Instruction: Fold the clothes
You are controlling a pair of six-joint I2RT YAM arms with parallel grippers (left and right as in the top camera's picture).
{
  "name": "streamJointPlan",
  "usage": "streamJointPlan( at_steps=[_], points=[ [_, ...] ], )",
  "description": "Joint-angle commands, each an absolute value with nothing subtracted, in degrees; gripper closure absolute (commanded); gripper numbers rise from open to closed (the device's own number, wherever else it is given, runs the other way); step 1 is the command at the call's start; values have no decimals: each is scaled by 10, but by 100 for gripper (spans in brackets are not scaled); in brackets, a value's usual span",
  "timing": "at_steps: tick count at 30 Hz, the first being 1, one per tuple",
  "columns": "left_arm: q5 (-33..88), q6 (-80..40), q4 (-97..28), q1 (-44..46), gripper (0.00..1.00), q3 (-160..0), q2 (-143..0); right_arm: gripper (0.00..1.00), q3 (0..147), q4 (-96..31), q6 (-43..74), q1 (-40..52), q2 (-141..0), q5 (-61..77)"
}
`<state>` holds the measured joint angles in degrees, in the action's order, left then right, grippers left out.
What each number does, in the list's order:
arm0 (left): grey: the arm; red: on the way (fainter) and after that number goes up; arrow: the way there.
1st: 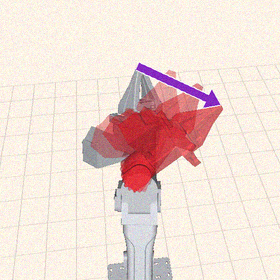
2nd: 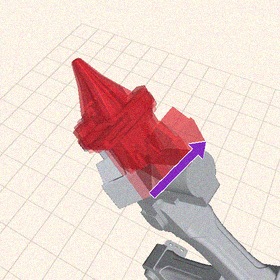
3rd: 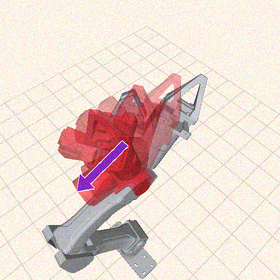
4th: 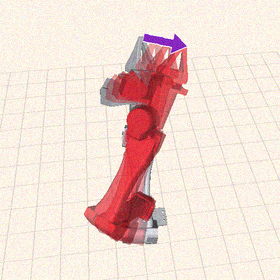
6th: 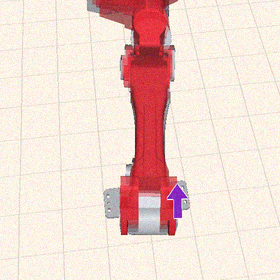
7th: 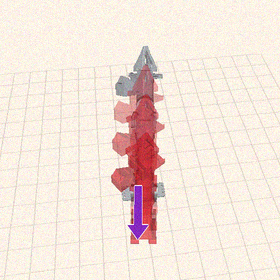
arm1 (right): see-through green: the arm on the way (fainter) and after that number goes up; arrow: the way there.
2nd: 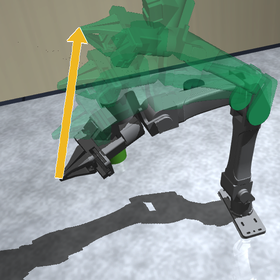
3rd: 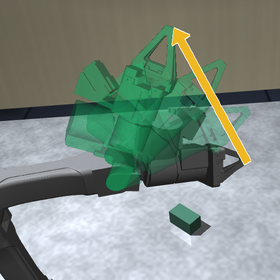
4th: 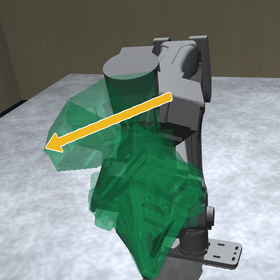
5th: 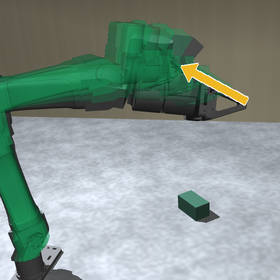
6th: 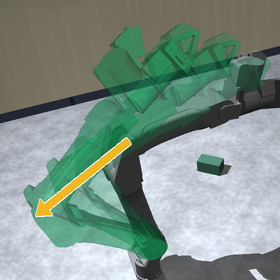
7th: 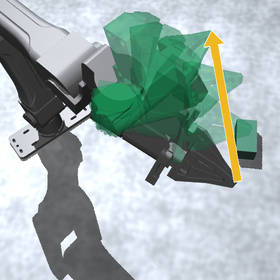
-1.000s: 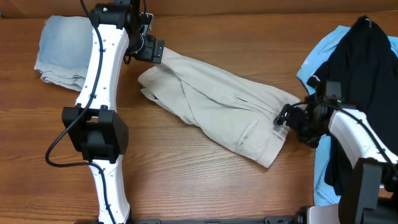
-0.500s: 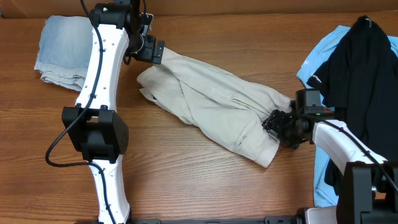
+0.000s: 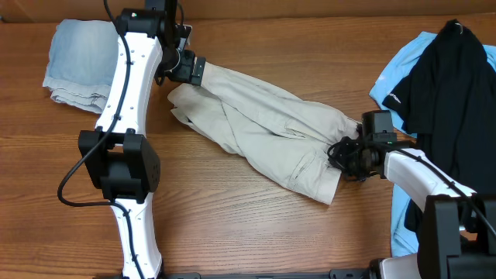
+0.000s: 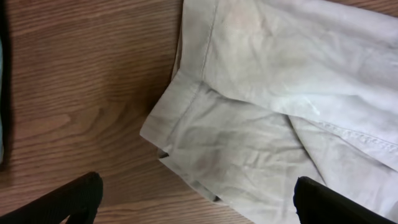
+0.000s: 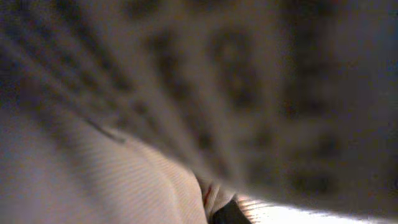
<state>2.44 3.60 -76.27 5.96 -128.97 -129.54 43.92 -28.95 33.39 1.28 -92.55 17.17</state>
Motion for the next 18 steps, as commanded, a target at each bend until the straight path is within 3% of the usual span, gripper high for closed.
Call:
streamJointPlan(
  at_steps=[1,5,9,12,16,17,18],
  points=[
    [52,48,-761,57,0,-1287,-1300,96,454,-331,276,-26,-924,176],
    [151,95,-750,57,1,-1282,-1300,96,509,-454,192,-76,-902,183],
    [206,136,-715,58,19,-1252,-1300,96,571,-575,87,-108,-894,183],
    [269,172,-681,58,45,-1213,-1300,96,603,-637,30,-110,-894,181],
    [338,206,-646,58,89,-1158,-1300,96,618,-653,30,-110,-894,186],
    [351,214,-641,58,96,-1144,-1300,96,620,-653,30,-110,-894,187],
    [361,225,-634,58,96,-1127,-1300,96,623,-653,30,-110,-894,188]
  ],
)
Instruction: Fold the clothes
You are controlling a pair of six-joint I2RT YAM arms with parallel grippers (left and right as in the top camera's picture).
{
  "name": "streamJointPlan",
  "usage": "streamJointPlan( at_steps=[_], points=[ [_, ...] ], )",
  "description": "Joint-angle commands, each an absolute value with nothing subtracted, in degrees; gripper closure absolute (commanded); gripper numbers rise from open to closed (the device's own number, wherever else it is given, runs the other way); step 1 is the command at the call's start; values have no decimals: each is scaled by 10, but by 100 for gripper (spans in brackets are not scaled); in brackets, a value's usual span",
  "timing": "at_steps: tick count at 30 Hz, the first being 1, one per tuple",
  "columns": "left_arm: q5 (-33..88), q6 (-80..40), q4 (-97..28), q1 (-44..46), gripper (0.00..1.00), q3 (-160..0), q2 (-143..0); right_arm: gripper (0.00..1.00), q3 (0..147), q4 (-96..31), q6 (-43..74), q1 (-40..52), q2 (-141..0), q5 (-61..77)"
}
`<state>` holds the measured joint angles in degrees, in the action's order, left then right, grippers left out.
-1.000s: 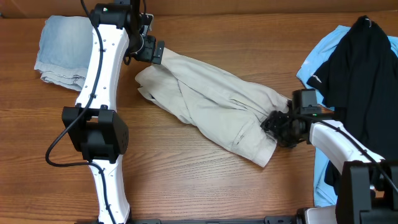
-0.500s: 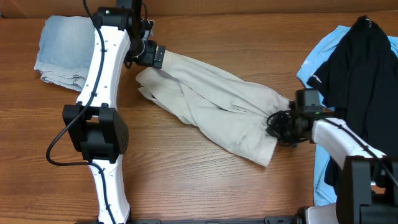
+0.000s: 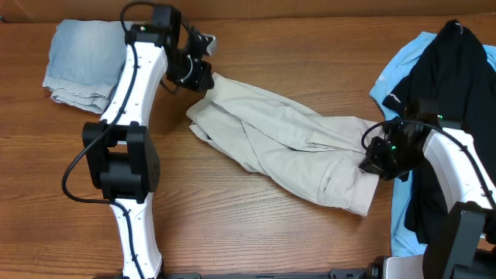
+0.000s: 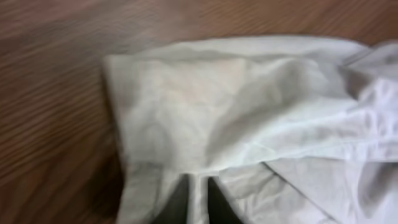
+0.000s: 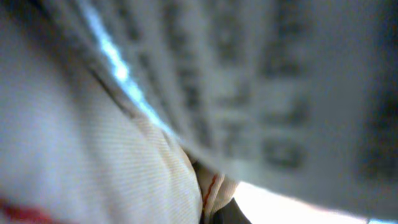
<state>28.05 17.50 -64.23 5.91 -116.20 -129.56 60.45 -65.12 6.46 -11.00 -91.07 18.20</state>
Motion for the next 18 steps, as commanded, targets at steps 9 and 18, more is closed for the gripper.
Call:
streamJointPlan(
  at_steps=[9,18],
  points=[
    [356,246,-566,61,96,-1021,-1300,96,676,-664,29,-110,-894,209],
    [355,205,-492,73,96,-934,-1300,96,812,-721,30,-109,-894,213]
  ],
)
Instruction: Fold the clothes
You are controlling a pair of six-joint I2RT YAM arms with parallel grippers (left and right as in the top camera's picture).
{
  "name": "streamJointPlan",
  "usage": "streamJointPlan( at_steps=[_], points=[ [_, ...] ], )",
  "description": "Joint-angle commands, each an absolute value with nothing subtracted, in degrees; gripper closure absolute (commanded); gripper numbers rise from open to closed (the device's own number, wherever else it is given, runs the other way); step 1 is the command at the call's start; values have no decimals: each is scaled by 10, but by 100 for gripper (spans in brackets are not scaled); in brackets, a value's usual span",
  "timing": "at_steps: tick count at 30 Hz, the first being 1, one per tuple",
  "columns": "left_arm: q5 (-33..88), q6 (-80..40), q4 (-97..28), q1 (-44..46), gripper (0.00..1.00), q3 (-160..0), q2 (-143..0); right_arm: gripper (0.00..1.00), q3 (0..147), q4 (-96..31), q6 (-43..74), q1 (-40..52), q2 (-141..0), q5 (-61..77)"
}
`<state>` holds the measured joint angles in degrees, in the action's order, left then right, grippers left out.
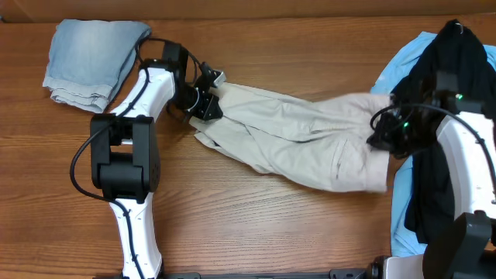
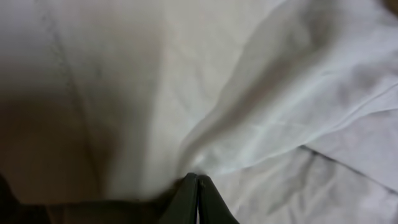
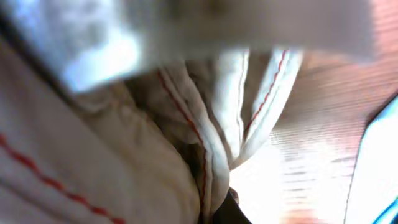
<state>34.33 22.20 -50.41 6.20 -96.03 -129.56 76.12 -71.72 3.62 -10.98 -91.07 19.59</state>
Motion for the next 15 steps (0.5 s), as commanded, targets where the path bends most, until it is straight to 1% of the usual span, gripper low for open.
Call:
streamJointPlan(
  at_steps=[1,4,8,11,15],
  points=[
    [356,204,-484,77,96,-925,-1300,96,824,-724,30,-105,-894,219],
    [356,190,-465,88,96,-906,-1300,96,840,-718,41,-87,-894,237],
    [356,186,-460,102,96,-901,-1300,96,840,-680,99,-37,-900,231],
    [356,178,-451,109,96,-901,-1300,96,840,-637,168,21,-904,192],
    [356,173,-447,114,96,-901,-1300,96,839,-581,257,104,-920,103]
  ],
)
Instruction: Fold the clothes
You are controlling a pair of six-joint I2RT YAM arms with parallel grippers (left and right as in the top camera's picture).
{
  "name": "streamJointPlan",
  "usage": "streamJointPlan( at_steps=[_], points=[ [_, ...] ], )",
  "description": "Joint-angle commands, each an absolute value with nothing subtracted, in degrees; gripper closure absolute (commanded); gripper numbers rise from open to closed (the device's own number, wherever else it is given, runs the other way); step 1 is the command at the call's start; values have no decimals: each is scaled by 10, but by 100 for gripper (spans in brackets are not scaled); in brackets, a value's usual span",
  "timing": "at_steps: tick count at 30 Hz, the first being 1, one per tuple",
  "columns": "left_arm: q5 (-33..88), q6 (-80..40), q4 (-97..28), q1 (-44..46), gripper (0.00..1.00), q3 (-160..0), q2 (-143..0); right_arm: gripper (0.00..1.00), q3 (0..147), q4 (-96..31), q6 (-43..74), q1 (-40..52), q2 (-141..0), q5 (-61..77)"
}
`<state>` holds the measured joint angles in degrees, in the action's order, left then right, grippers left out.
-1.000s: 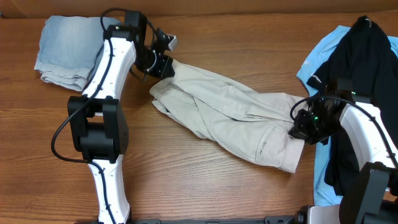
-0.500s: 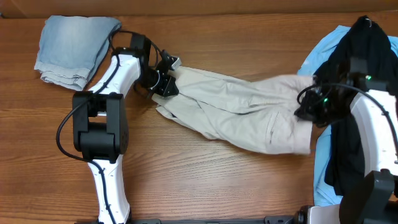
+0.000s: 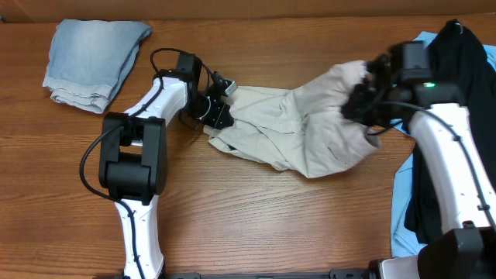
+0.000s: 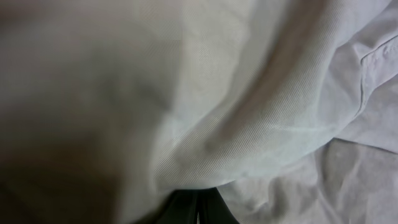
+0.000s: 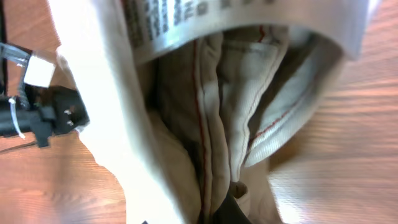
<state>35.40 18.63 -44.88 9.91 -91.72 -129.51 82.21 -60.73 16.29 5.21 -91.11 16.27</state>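
Observation:
Beige trousers (image 3: 294,132) lie across the middle of the wooden table. My left gripper (image 3: 220,113) is shut on their leg end at the left, and pale cloth (image 4: 249,106) fills the left wrist view above the closed fingertips (image 4: 198,208). My right gripper (image 3: 364,97) is shut on the waistband end, which it holds lifted above the table at the right. In the right wrist view the waistband (image 5: 249,93) with red stitching hangs down from the gripper (image 5: 227,208).
A folded light-blue denim piece (image 3: 89,58) lies at the back left. A pile of light-blue and black clothes (image 3: 449,108) covers the right edge. Bare wood (image 3: 256,217) runs along the front.
My right gripper has lifted the waistband end up and toward the back left, bunching the trousers. My left gripper has shifted slightly right with the leg end.
At first the left gripper was open above the leg hems and the right held the waistband low on the table. Then the left was shut on the leg end. Both ends then lay farther right, trousers stretched. Now the waistband is raised.

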Motion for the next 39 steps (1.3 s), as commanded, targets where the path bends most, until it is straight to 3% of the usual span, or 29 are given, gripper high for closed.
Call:
streamJointPlan(
  at_steps=[1,12,23,30,39],
  points=[
    [356,170,-447,114,96,-901,-1300,96,839,-567,272,121,-929,90],
    [356,146,-447,114,96,-901,-1300,96,840,-381,408,245,-1080,79],
    [352,85,-460,103,96,-920,-1300,96,864,-282,435,303,-1108,146],
    [264,51,-469,110,96,-920,-1300,96,954,-477,385,287,-1101,76],
    [263,42,-475,105,96,-920,-1300,96,1127,-791,291,175,-1064,-11]
  ],
)
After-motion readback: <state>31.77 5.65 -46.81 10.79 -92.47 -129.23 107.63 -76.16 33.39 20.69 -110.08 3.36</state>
